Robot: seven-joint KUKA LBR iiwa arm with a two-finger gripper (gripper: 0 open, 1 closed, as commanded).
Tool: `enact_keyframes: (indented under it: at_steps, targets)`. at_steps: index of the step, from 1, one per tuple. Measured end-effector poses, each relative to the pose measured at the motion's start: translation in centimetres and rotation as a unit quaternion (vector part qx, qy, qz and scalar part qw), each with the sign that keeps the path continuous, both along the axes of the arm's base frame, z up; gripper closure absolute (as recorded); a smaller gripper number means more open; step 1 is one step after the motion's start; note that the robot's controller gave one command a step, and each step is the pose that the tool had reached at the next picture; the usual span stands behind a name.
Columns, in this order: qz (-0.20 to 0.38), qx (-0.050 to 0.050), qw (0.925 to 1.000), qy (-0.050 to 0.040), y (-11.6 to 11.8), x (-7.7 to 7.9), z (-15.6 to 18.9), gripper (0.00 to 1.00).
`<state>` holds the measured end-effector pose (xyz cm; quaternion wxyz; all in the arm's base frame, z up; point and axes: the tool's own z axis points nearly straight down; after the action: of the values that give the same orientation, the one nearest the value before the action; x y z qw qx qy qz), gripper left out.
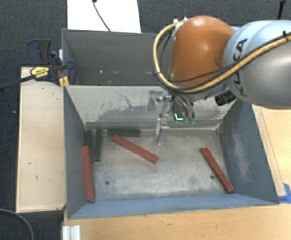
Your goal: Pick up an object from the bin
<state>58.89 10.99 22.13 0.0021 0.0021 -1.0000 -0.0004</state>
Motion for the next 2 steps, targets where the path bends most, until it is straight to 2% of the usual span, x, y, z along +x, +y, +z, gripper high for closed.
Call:
enact_keyframes:
  at_steps: [1,2]
  targets:
    - [0.001,0.000,1.0000,-0.0003,0.44,0.22,-15.52,0.00]
    - [-0.002,0.001,1.0000,-0.0053,0.52,0.55,-14.78,1.00]
